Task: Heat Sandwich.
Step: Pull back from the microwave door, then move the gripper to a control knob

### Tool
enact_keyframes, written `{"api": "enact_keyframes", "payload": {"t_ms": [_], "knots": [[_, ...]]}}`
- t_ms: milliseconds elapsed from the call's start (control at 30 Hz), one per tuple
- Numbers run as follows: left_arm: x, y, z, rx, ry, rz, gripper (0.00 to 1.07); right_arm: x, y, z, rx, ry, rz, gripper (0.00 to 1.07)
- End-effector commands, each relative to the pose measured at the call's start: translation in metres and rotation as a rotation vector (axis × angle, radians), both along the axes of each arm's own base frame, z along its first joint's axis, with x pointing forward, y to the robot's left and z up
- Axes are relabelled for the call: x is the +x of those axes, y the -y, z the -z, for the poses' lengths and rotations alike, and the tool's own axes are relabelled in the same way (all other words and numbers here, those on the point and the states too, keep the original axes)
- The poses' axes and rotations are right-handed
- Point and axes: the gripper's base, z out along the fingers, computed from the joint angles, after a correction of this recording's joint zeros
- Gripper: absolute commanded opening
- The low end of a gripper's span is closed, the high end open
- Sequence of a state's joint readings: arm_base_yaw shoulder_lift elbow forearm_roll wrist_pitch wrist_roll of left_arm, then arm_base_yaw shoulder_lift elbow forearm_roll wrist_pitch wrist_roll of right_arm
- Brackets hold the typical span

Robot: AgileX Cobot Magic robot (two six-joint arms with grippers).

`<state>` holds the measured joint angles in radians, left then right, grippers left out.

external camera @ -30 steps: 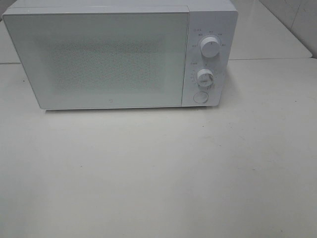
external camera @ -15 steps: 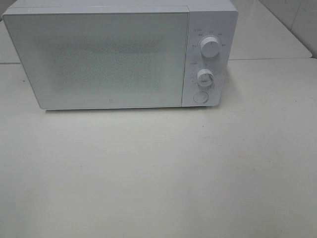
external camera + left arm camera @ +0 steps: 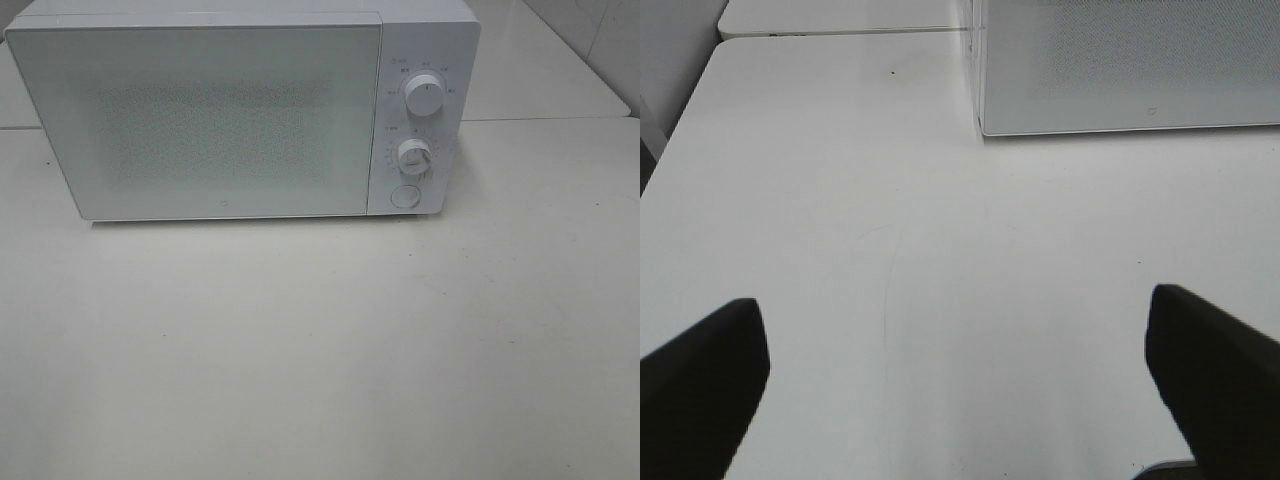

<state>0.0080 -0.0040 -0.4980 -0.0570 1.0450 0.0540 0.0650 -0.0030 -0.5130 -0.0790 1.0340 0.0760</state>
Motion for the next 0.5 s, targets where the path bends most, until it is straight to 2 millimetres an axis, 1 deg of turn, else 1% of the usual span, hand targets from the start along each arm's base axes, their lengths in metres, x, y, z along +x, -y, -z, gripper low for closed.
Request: {"api": "enact_keyframes", "payload": {"t_ms": [33, 67, 200, 233, 267, 333, 367, 400, 500], "knots": [[-0.003, 0.000, 0.000, -0.007, 0.029, -0.004, 0.97, 0.004, 0.000, -0.013, -0.005, 0.085, -0.001, 0.77], [-0.003, 0.000, 0.000, -0.007, 0.029, -0.004, 0.97, 0.004, 0.000, -0.013, -0.005, 0.085, -0.001, 0.77], [-0.003, 0.000, 0.000, -0.007, 0.029, -0.004, 0.97, 0.017, -0.002, -0.019, -0.008, 0.092, -0.006, 0.77], [-0.003, 0.000, 0.000, -0.007, 0.029, -0.004, 0.97, 0.017, -0.002, -0.019, -0.008, 0.092, -0.006, 0.77], [-0.003, 0.000, 0.000, -0.007, 0.029, -0.004, 0.97, 0.025, -0.002, -0.021, -0.010, 0.090, -0.008, 0.76], [-0.003, 0.000, 0.000, -0.007, 0.029, -0.004, 0.97, 0.034, -0.003, -0.024, -0.011, 0.098, -0.011, 0.76], [-0.003, 0.000, 0.000, -0.007, 0.029, -0.004, 0.97, 0.042, -0.003, -0.027, -0.013, 0.103, -0.015, 0.76], [-0.003, 0.000, 0.000, -0.007, 0.029, -0.004, 0.97, 0.042, -0.003, -0.027, -0.013, 0.103, -0.015, 0.76], [-0.003, 0.000, 0.000, -0.007, 0.029, -0.004, 0.97, 0.057, -0.005, -0.029, -0.014, 0.109, -0.020, 0.76]]}}
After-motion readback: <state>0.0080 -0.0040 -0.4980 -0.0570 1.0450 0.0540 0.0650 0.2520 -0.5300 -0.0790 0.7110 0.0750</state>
